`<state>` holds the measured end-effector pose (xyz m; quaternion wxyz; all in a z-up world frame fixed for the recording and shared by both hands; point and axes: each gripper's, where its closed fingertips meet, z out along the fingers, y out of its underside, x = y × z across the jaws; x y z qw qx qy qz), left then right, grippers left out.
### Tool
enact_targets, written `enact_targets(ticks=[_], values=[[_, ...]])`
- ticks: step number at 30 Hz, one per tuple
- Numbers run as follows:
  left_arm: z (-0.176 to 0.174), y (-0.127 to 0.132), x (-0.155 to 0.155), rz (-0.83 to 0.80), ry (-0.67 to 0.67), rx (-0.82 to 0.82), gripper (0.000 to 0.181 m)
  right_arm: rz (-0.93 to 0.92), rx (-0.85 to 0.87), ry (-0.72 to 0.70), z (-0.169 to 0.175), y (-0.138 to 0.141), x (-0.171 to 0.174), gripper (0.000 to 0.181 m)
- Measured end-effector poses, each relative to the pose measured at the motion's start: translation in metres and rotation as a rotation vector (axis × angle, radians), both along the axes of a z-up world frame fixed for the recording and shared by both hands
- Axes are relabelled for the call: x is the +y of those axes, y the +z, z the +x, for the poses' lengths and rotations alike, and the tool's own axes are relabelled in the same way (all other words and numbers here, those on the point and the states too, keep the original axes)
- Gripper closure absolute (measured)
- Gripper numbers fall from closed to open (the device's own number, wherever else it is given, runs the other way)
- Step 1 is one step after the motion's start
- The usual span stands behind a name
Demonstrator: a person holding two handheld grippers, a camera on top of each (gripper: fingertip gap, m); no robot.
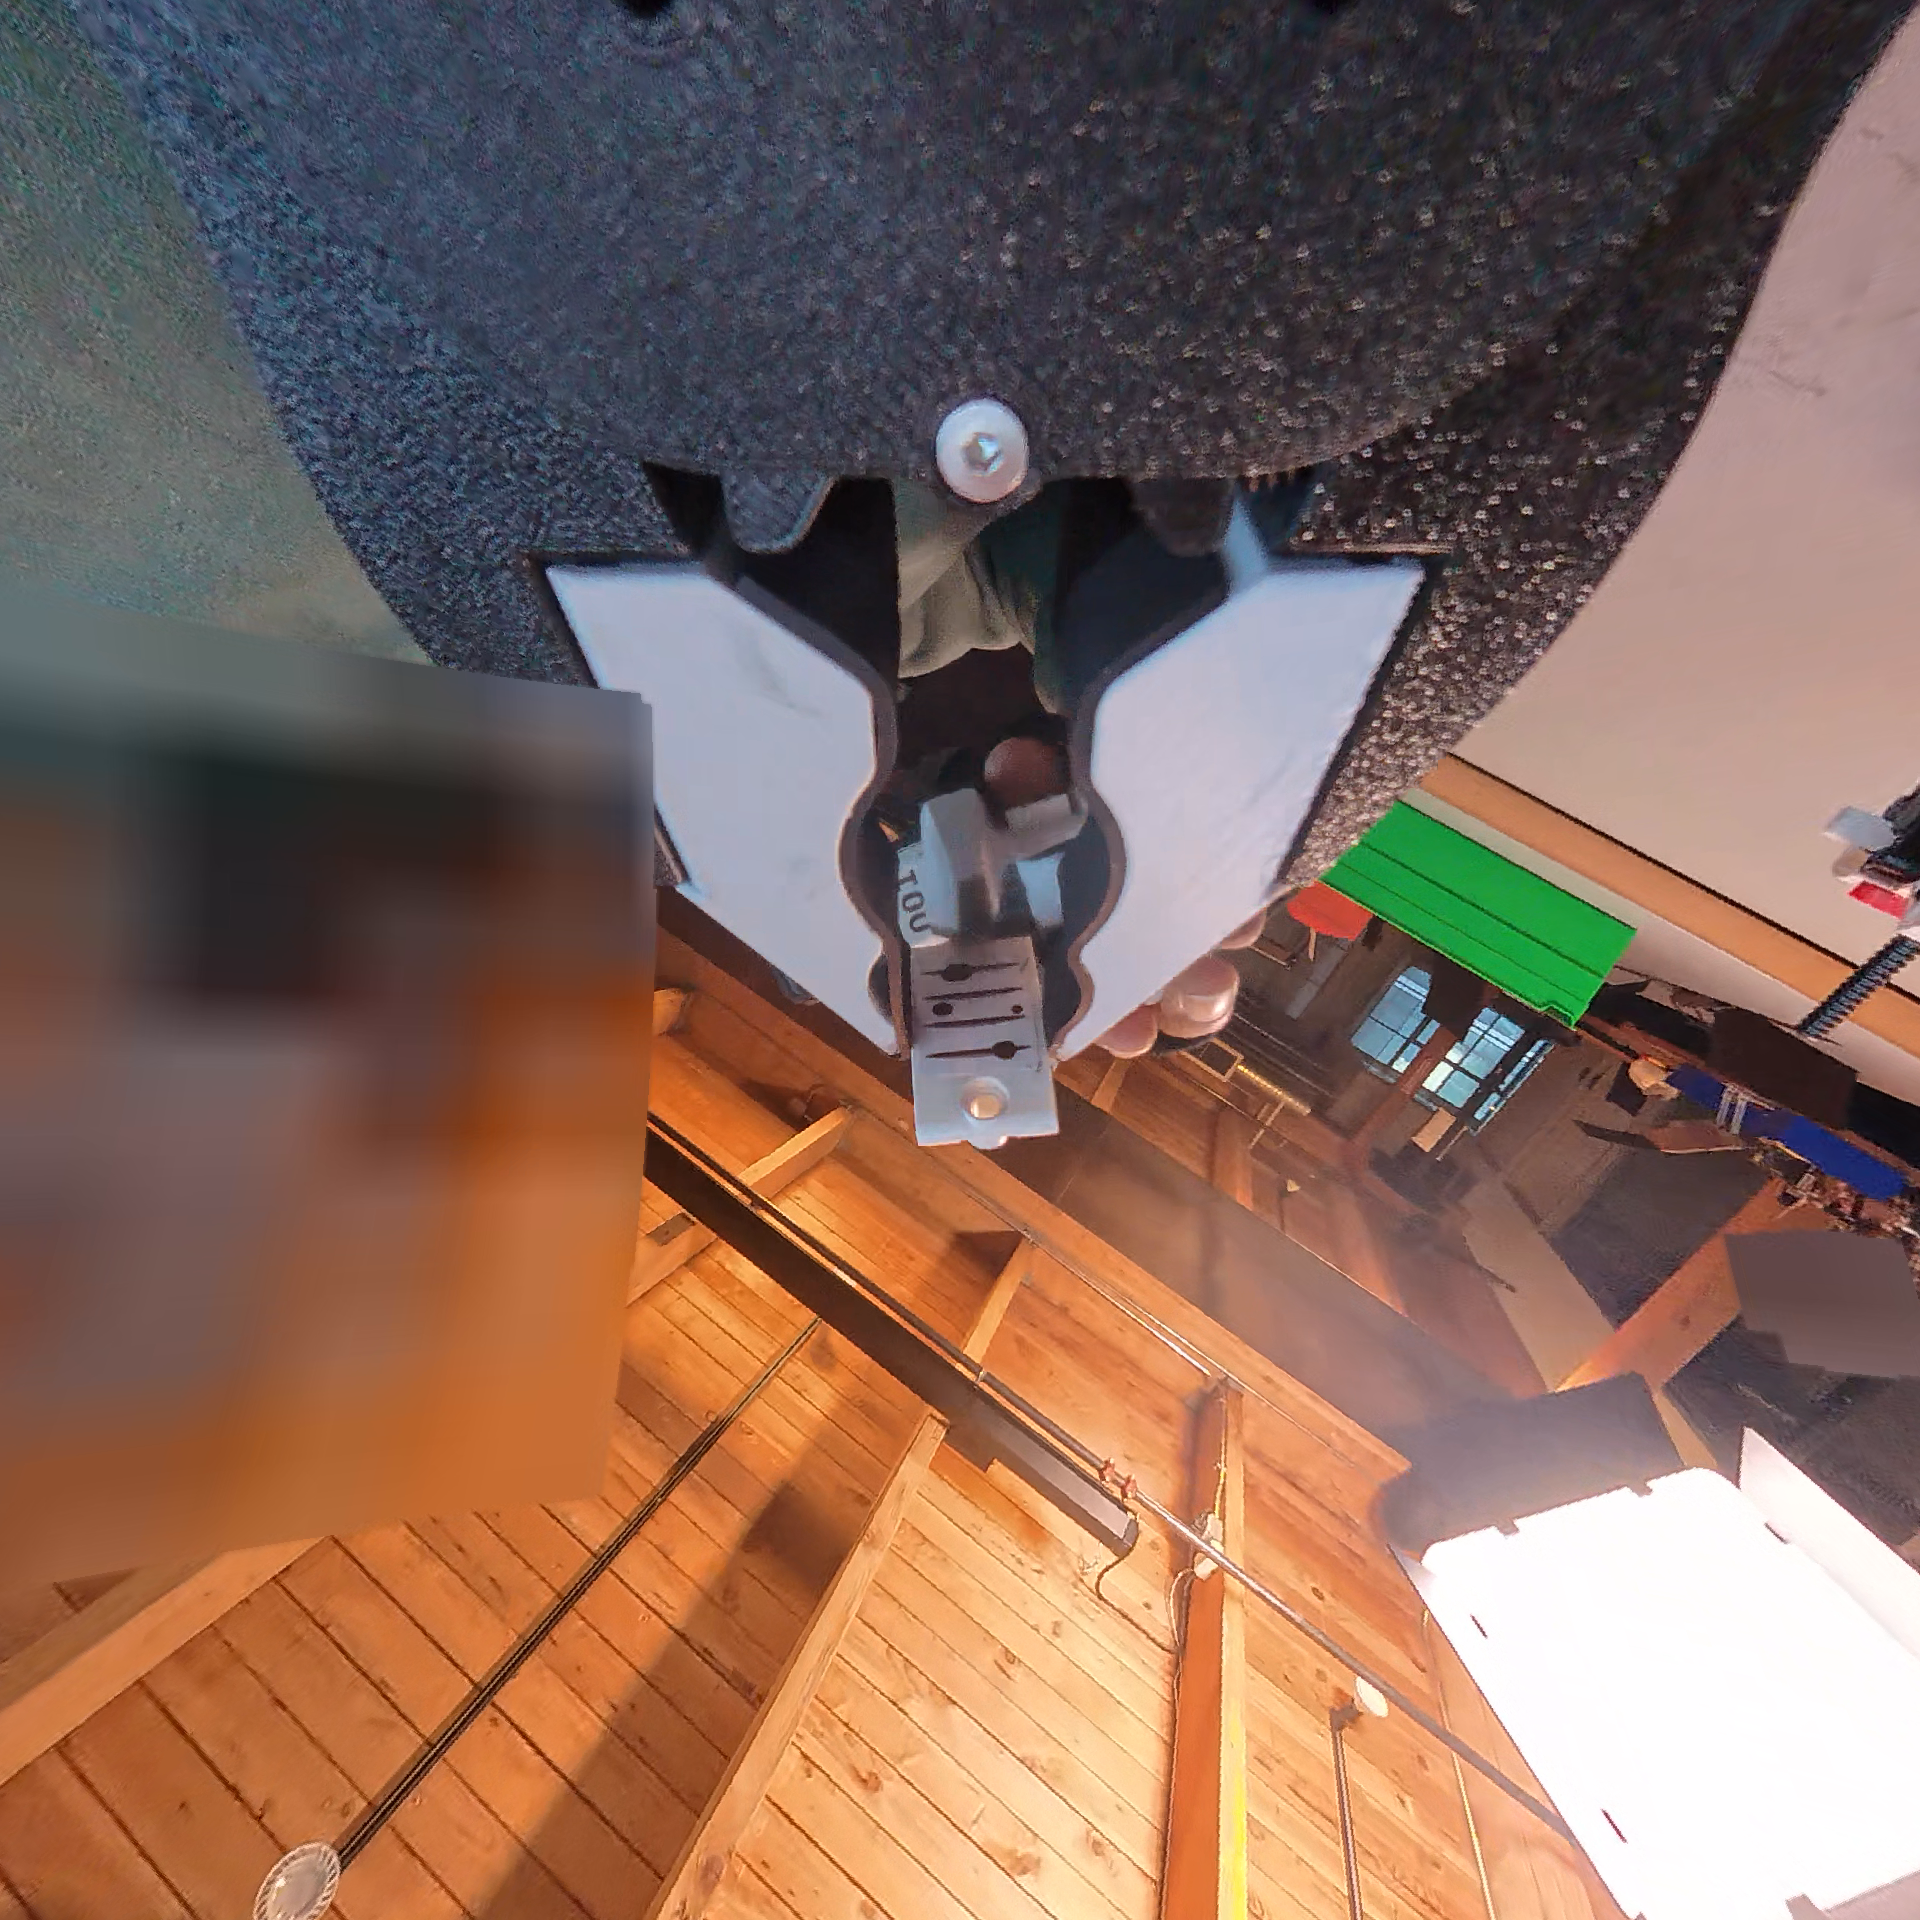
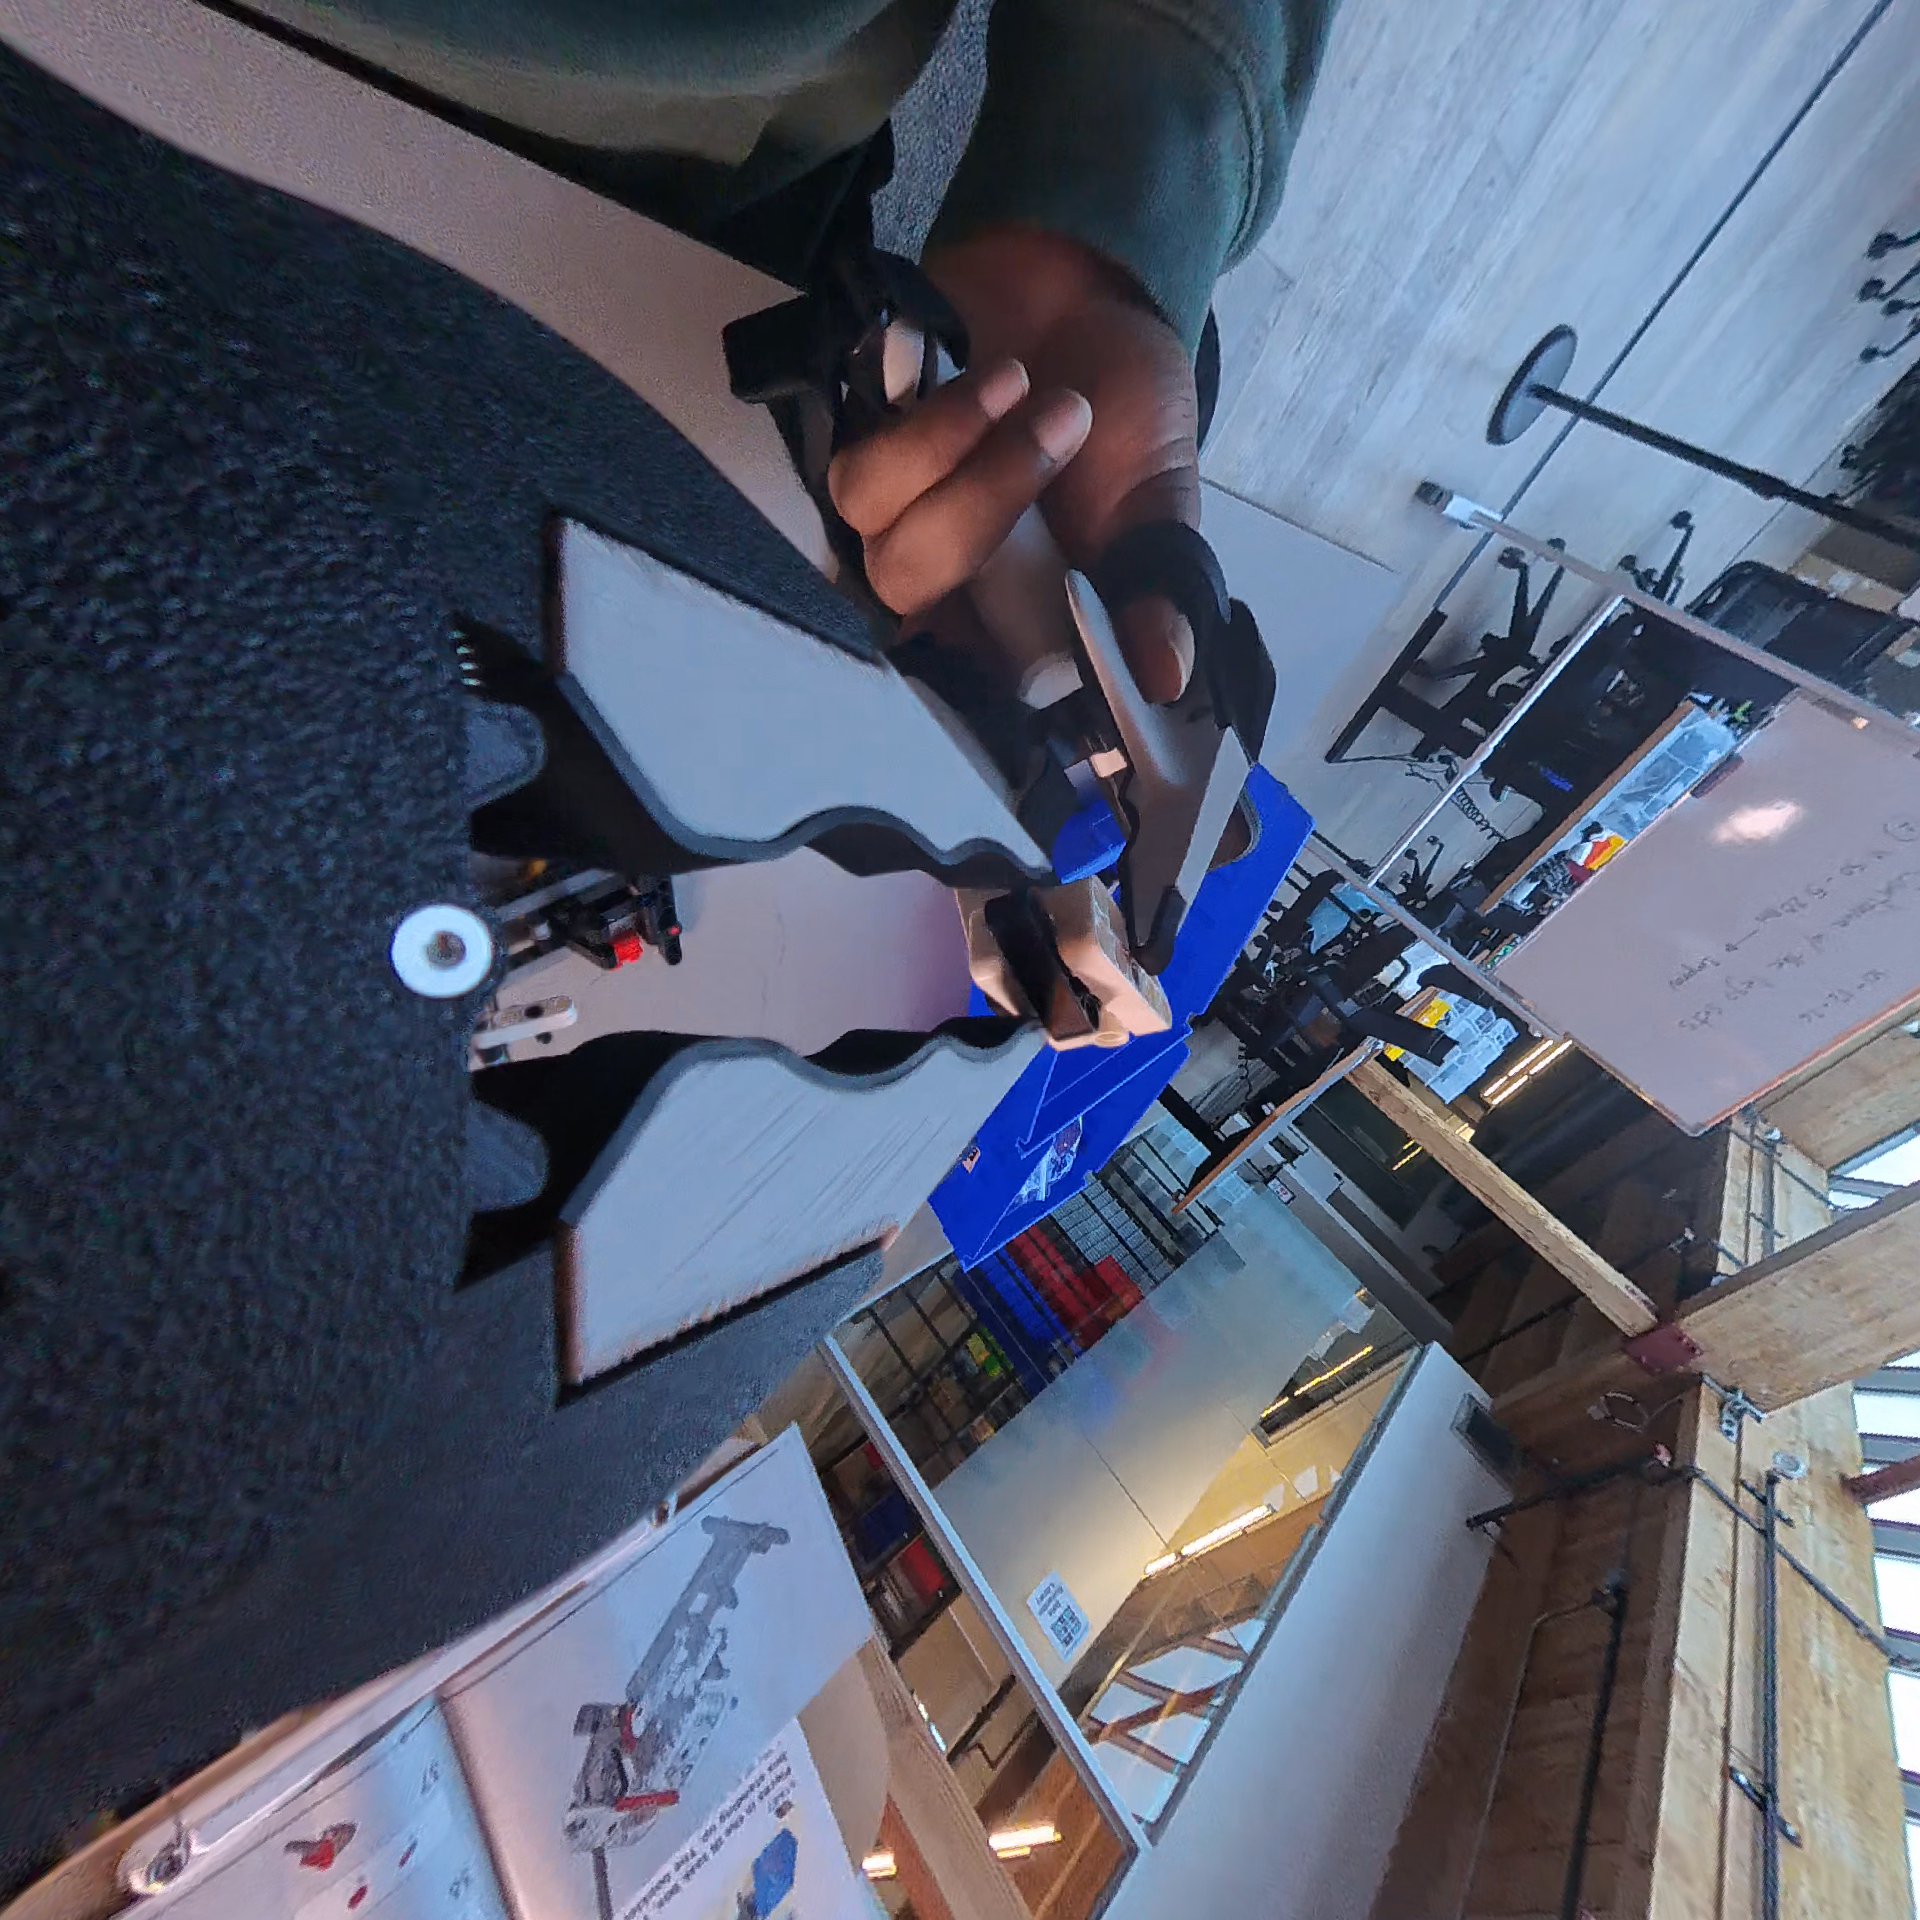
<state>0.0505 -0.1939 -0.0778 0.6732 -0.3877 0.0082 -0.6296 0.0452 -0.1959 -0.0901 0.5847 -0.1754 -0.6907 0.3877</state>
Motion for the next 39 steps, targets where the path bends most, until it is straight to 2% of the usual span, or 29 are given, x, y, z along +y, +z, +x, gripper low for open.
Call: enact_targets(ticks=[7,11,14,16,19,22,24,28,29,31,34,39], values=[[0.003,-0.011,0.011,-0.079,0.000,0.057,0.155,0.021,-0.007,0.014,0.006,-0.005,0.012,0.164],[0.007,-0.011,0.014,-0.101,-0.005,0.075,0.145,0.013,0.011,0.022,0.006,-0.009,0.013,0.165],[0.007,-0.011,0.016,-0.109,0.001,0.091,0.153,-0.037,0.029,0.041,0.006,-0.008,0.014,0.164],[0.003,-0.012,0.021,-0.144,0.047,0.140,0.156,-0.053,0.009,0.010,0.002,-0.013,0.022,0.164],[-0.012,-0.009,0.022,-0.196,0.216,0.314,0.157,-0.065,-0.022,-0.067,-0.002,-0.019,0.044,0.172],[-0.061,0.002,0.011,-0.253,0.533,0.548,0.156,-0.109,-0.057,-0.145,-0.001,-0.024,0.078,0.158],[-0.110,0.002,0.000,-0.346,0.776,0.727,0.156,-0.143,-0.087,-0.182,0.000,-0.030,0.098,0.152],[-0.225,-0.003,-0.035,-0.637,1.204,1.057,0.156,-0.134,-0.166,-0.244,0.003,-0.055,0.126,0.149],[-0.253,-0.009,-0.043,-0.733,1.261,1.128,0.156,-0.128,-0.190,-0.256,0.004,-0.062,0.130,0.149],[-0.297,-0.030,-0.051,-0.921,1.246,1.224,0.156,-0.127,-0.223,-0.271,0.004,-0.076,0.135,0.148],[-0.344,-0.072,-0.048,-1.140,1.117,1.335,0.156,-0.140,-0.263,-0.287,0.005,-0.092,0.141,0.145],[-0.380,-0.143,-0.044,-1.402,0.849,1.419,0.156,-0.213,-0.287,-0.303,0.007,-0.101,0.150,0.134]])
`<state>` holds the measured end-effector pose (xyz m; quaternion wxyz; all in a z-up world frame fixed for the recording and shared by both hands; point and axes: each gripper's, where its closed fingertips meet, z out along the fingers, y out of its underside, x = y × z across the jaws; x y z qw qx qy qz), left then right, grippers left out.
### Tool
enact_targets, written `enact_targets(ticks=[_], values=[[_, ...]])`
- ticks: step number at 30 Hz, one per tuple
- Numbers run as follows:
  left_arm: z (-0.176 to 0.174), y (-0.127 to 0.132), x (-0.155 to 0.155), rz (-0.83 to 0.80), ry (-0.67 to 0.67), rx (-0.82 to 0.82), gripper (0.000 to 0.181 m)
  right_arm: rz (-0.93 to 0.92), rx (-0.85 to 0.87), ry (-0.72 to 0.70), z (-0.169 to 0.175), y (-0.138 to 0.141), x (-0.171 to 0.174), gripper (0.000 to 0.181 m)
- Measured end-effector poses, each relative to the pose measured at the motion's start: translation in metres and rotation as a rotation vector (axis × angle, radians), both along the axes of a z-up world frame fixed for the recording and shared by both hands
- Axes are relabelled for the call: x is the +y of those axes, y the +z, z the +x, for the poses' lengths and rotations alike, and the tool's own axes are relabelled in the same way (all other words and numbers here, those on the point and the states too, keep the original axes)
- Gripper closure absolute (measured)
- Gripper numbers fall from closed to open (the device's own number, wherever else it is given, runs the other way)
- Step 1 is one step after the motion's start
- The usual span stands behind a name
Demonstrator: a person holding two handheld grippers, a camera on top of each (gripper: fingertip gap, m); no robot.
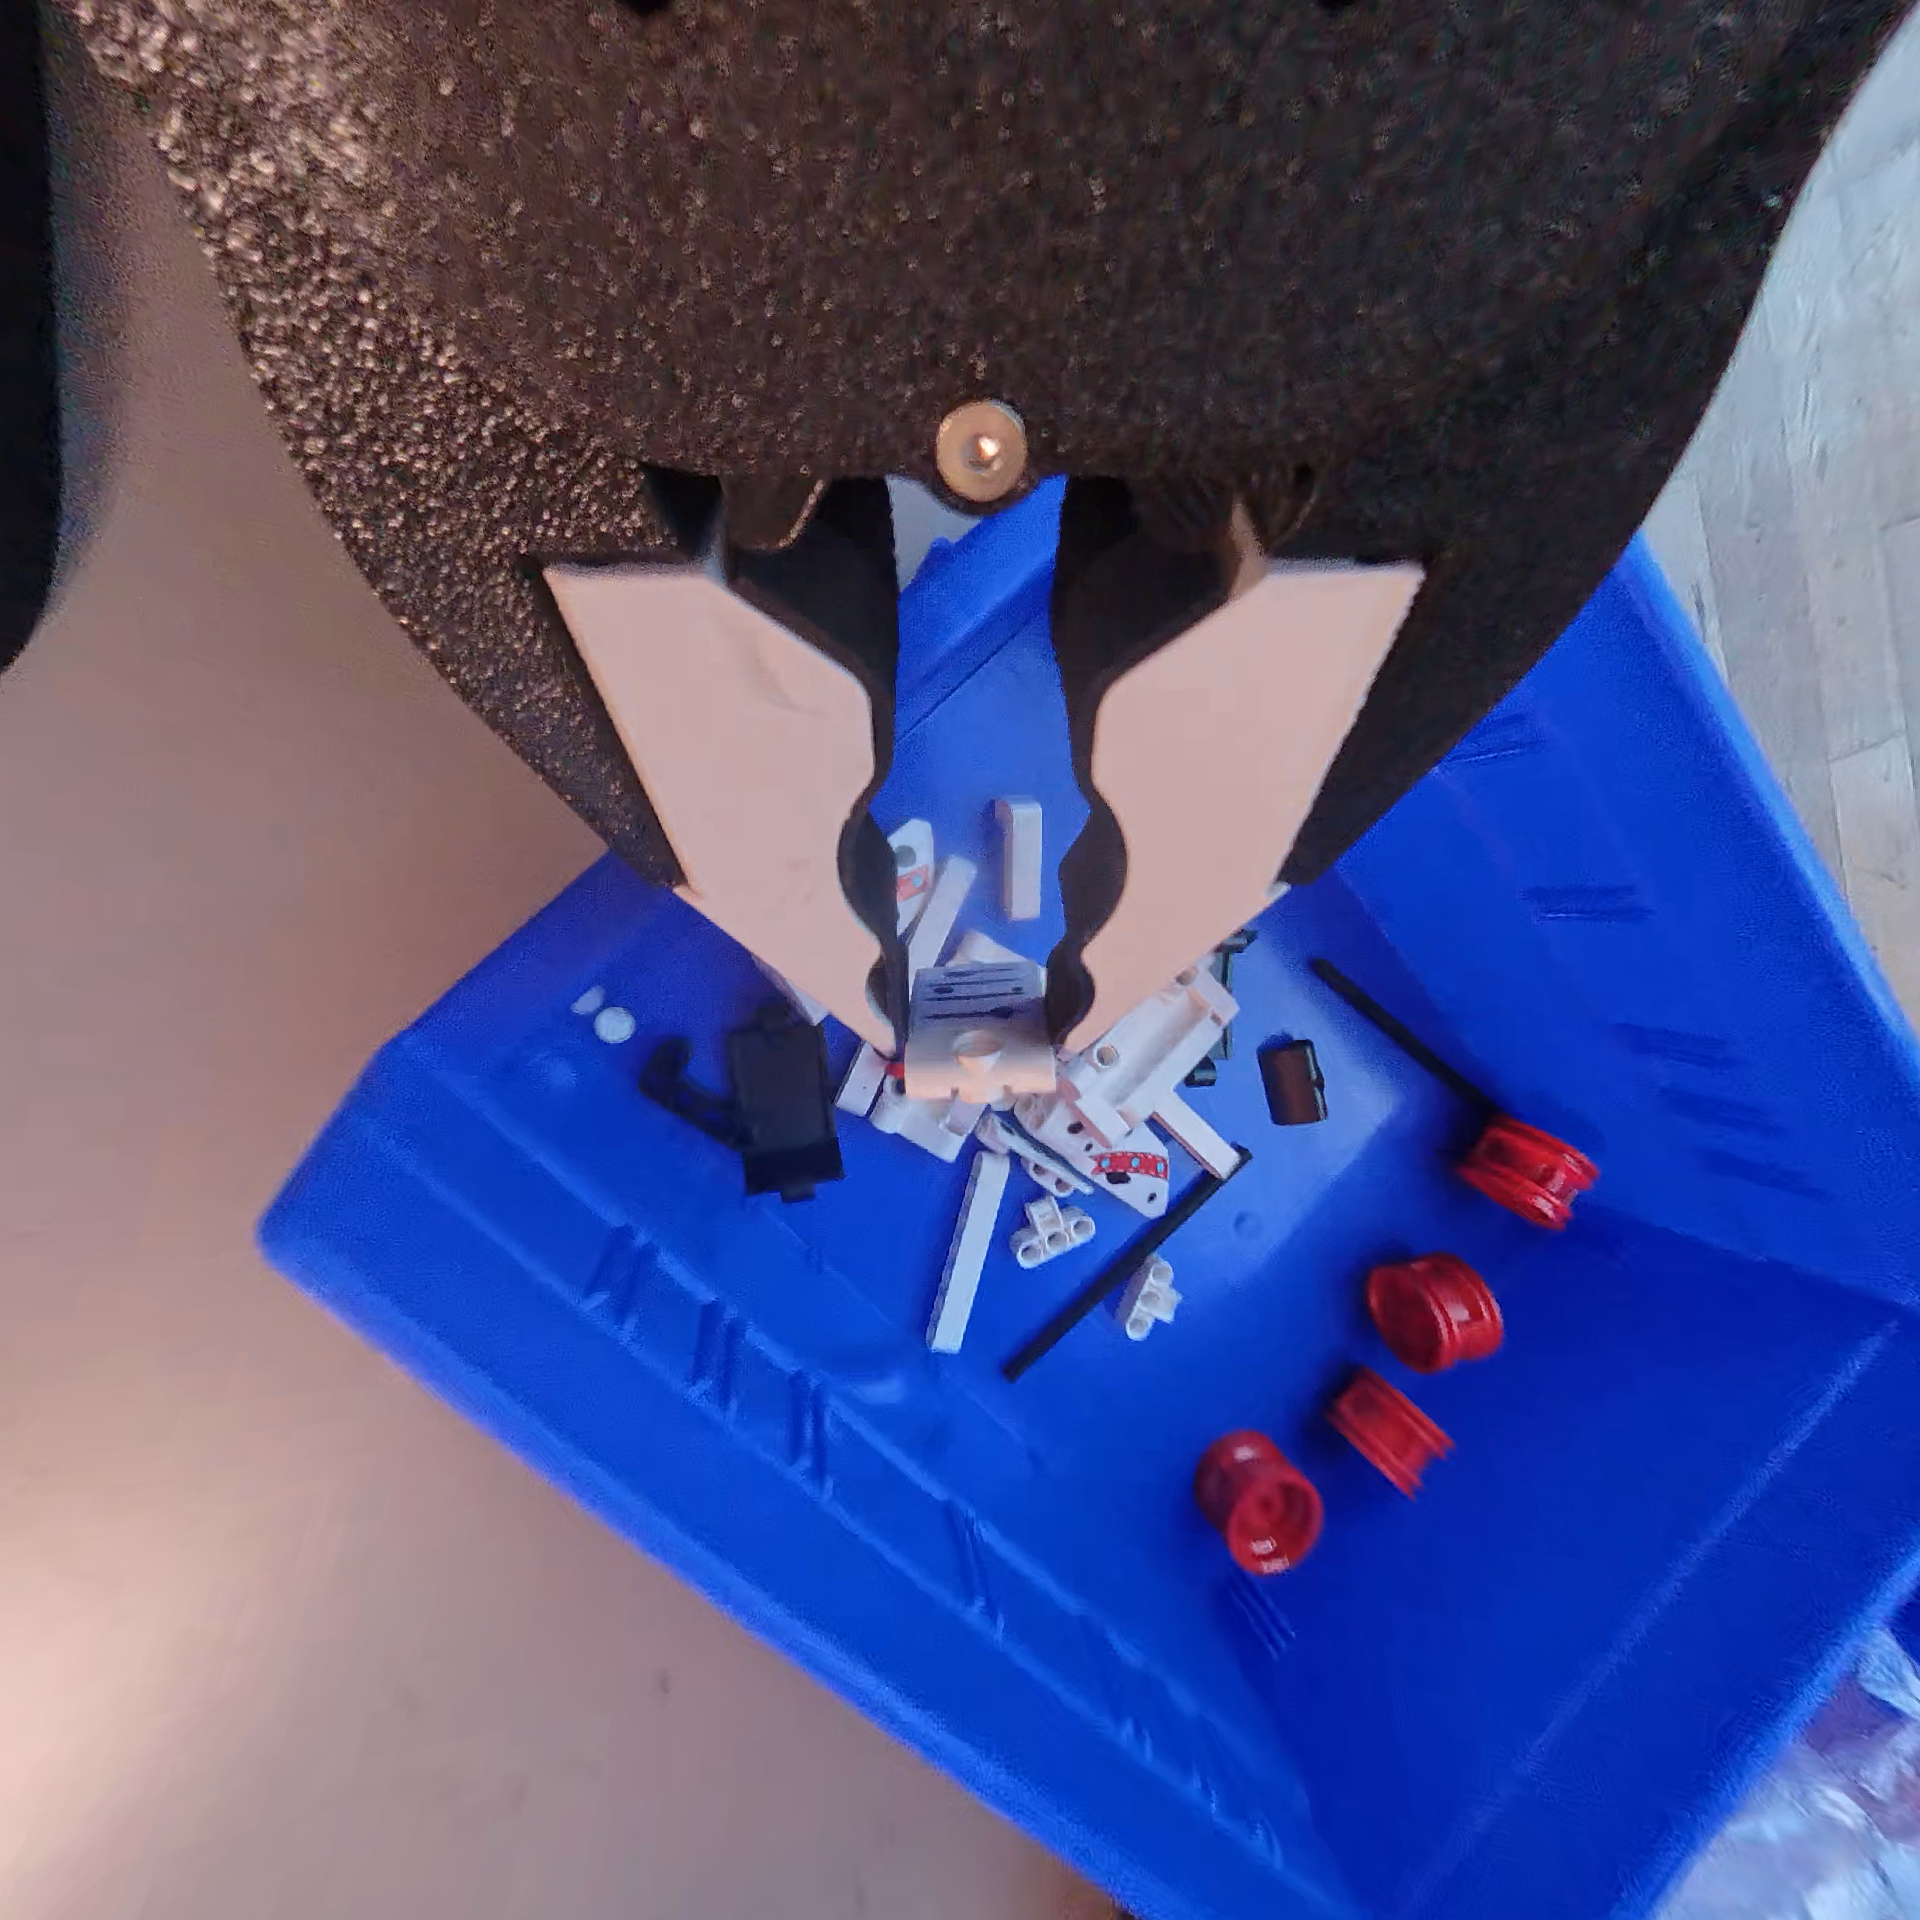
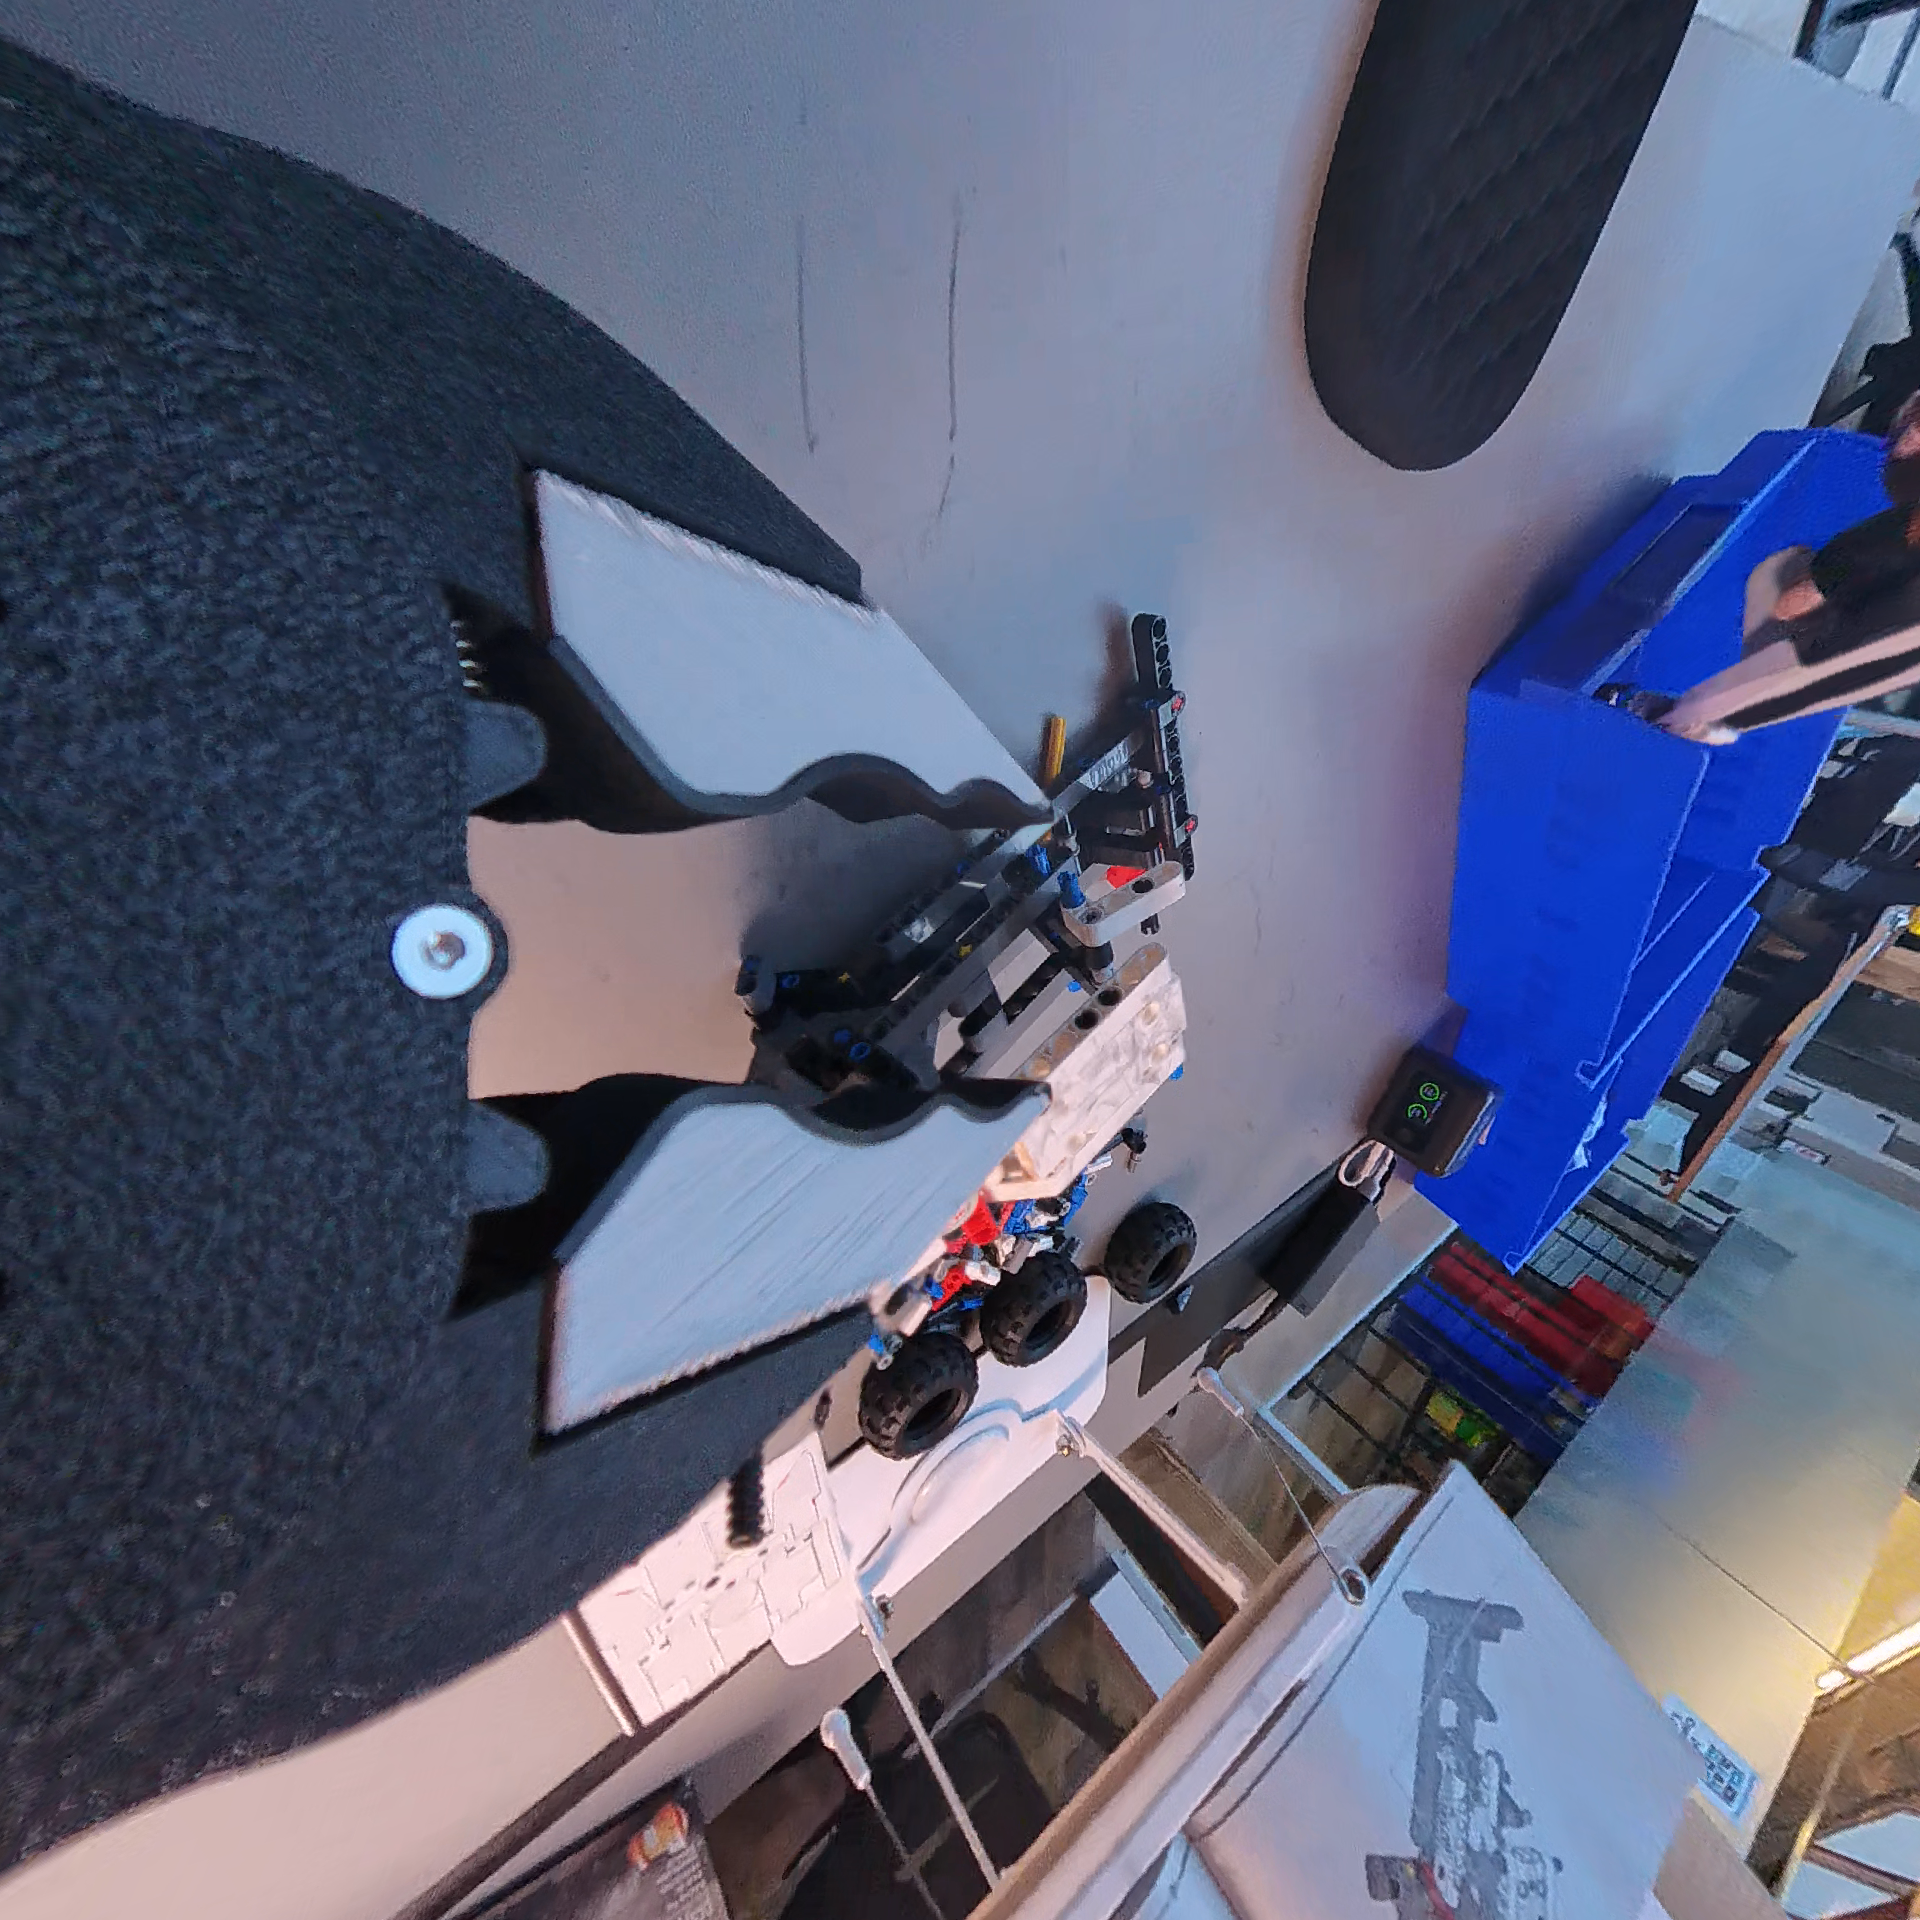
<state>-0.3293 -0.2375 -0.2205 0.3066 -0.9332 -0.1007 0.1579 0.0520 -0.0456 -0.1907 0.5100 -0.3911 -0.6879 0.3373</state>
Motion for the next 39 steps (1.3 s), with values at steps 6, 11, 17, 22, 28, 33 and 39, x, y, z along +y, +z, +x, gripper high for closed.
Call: enact_targets(ticks=[6,11,17,22,28,33,39], values=[[-0.009,-0.020,0.000,-0.058,0.015,-0.025,0.156,-0.054,-0.001,-0.015,0.004,-0.004,0.009,0.134],[-0.008,-0.002,0.004,0.025,0.008,0.016,0.148,-0.076,0.009,-0.022,0.004,-0.001,0.012,0.134],[0.032,0.061,0.036,0.318,-0.141,0.061,0.117,-0.085,-0.003,-0.032,0.003,-0.002,0.013,0.135],[0.104,0.100,0.075,0.563,-0.299,0.065,0.068,-0.090,0.021,-0.052,0.003,0.003,0.018,0.135],[0.224,0.065,0.124,0.590,-0.653,-0.169,0.092,0.005,-0.022,-0.077,-0.001,0.005,0.030,0.122],[0.289,-0.005,0.143,0.275,-0.887,-0.211,0.084,0.126,-0.242,0.017,-0.023,0.006,0.034,0.100],[0.304,-0.040,0.149,0.089,-0.975,-0.085,0.098,0.246,-0.684,0.158,-0.043,-0.041,0.039,0.099]])
